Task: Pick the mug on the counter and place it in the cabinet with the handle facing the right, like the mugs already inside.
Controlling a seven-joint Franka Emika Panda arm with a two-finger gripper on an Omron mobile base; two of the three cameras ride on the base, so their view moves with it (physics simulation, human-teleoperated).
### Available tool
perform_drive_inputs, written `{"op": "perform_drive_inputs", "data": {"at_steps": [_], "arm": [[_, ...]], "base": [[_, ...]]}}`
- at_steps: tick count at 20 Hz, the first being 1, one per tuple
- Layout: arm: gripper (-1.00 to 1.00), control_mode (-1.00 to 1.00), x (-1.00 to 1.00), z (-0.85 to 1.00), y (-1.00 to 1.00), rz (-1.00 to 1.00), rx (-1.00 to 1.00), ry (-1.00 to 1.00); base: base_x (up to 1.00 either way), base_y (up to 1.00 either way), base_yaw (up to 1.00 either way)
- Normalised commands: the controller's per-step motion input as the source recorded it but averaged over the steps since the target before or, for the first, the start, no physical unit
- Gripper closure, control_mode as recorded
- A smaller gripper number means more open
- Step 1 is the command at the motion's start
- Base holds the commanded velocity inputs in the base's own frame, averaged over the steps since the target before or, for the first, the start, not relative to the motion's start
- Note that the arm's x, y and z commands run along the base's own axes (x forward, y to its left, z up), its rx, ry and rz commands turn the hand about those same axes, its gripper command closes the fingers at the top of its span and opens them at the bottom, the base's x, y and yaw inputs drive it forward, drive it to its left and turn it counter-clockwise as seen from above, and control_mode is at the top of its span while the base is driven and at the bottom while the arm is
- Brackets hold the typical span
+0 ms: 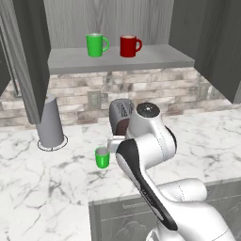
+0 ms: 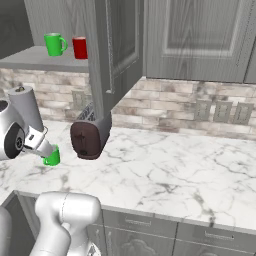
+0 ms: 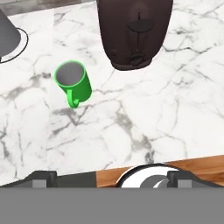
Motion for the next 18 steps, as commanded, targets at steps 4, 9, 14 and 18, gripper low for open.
{"op": "perform_drive_inputs", "data": {"at_steps": [4, 9, 14, 18], "arm": [[-1.00, -1.00, 0.00, -0.19, 0.27, 0.00, 0.00, -0.01], [-1.00, -1.00, 0.00, -0.22, 0.19, 0.00, 0.01, 0.00], [-1.00, -1.00, 0.01, -0.23, 0.14, 0.00, 0.00, 0.00], [-1.00, -1.00, 0.03, -0.23, 0.10, 0.00, 0.00, -0.02]], "base": [[0.00, 0.00, 0.00], [0.00, 0.00, 0.00], [0.00, 0.00, 0.00], [0.00, 0.00, 0.00]]}}
